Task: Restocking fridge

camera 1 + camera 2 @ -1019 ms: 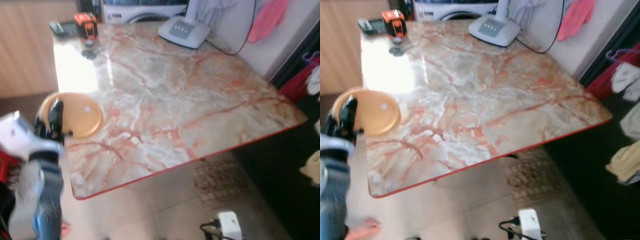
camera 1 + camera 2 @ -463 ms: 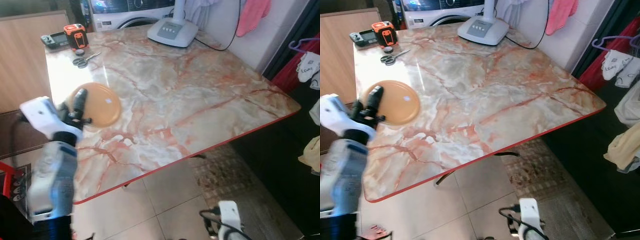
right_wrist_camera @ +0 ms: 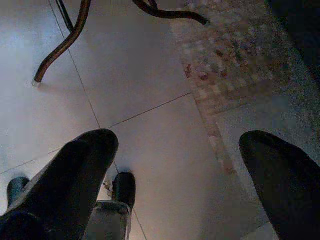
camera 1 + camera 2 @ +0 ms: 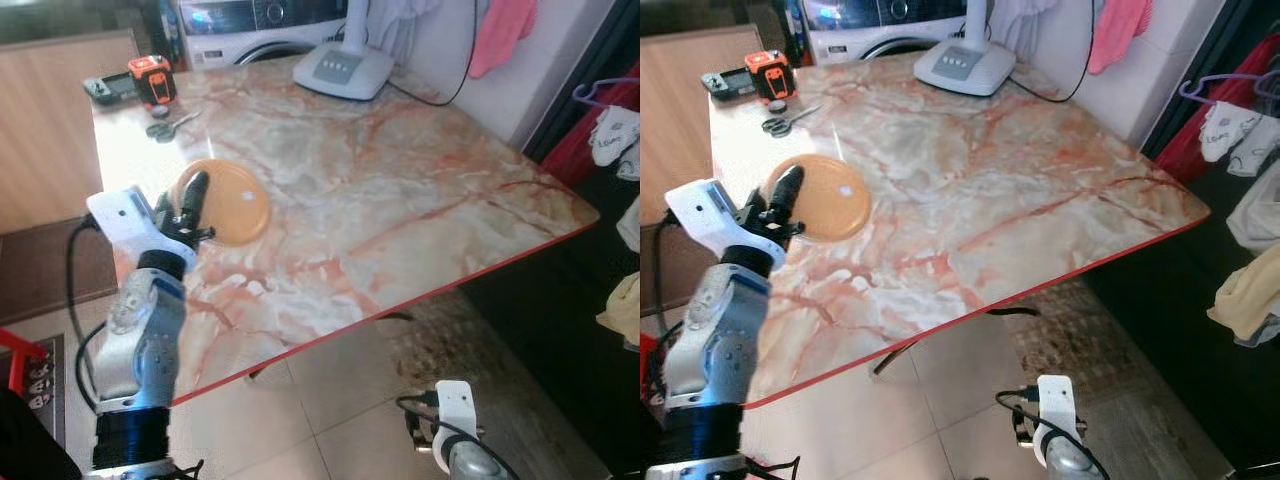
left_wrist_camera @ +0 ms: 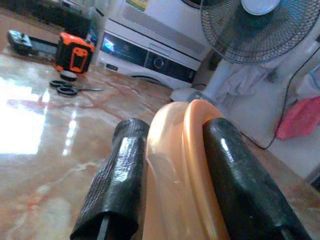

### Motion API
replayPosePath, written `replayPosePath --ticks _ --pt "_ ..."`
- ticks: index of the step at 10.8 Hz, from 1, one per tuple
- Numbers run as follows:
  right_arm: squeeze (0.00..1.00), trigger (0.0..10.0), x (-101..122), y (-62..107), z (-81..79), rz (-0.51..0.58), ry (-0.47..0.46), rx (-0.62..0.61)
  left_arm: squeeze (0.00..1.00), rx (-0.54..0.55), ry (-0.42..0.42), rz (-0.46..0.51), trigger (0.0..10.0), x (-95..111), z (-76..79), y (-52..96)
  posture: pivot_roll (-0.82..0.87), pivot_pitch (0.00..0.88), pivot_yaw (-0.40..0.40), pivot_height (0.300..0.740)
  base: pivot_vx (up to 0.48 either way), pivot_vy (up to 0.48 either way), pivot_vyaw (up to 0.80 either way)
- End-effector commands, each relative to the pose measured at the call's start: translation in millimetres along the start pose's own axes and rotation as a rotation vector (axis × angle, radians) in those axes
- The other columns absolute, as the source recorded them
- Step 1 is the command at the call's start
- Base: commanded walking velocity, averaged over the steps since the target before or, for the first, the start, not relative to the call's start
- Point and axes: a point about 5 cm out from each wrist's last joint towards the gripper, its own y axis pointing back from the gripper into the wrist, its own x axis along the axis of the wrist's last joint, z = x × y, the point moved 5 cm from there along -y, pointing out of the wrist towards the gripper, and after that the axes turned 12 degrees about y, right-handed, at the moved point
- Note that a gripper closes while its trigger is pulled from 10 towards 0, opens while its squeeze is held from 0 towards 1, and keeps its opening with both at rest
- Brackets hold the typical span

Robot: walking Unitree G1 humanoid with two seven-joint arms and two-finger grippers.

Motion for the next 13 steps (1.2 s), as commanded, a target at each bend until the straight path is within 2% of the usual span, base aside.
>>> replayPosePath --ticks 1,3,5,6,7,10,11,13 --pt "0.00 10.0 -2.6 -0.1 1.5 -0.020 -0.017 -0.006 0.00 -0.009 -0.012 0.023 10.0 7.3 -0.4 -3.7 -0.10 0.088 -0.050 0.740 0.000 0.000 0.00" --pt "0.00 10.0 0.0 -0.6 2.9 -0.015 -0.025 -0.011 0.00 -0.015 -0.010 0.017 10.0 2.4 0.3 -3.2 -0.11 0.081 -0.039 0.740 0.000 0.000 0.00" --pt "0.00 10.0 -1.6 -0.3 3.8 -0.020 -0.030 -0.014 0.00 -0.042 0.011 -0.008 10.0 -10.2 9.1 -3.1 -0.12 0.056 -0.037 0.740 0.000 0.000 0.00" --pt "0.00 10.0 -5.4 0.5 3.4 -0.028 -0.029 -0.011 0.00 -0.032 -0.013 -0.011 10.0 -14.7 6.9 5.0 -0.12 0.054 -0.039 0.740 0.000 0.000 0.00" --pt "0.00 10.0 -12.6 2.0 2.7 -0.046 -0.025 -0.010 0.00 -0.046 -0.091 -0.043 10.0 -26.0 7.5 20.9 -0.11 0.046 -0.039 0.740 0.000 0.000 0.00" --pt "0.00 10.0 -34.9 8.0 -0.4 -0.082 -0.067 -0.023 0.00 -0.030 -0.145 -0.123 10.0 -40.0 -0.6 55.4 -0.11 0.027 -0.033 0.740 0.000 0.000 0.00" --pt "0.00 10.0 -39.2 9.3 -1.2 -0.091 -0.071 -0.024 0.00 -0.018 -0.157 -0.129 10.0 -41.2 -3.6 60.4 -0.10 0.025 -0.034 0.740 0.000 0.000 0.00" --pt "0.00 10.0 -46.9 11.9 -3.0 -0.100 -0.100 -0.037 0.00 -0.014 -0.189 -0.094 10.0 -22.4 -3.0 57.7 -0.08 0.095 -0.034 0.740 0.000 0.000 0.00"
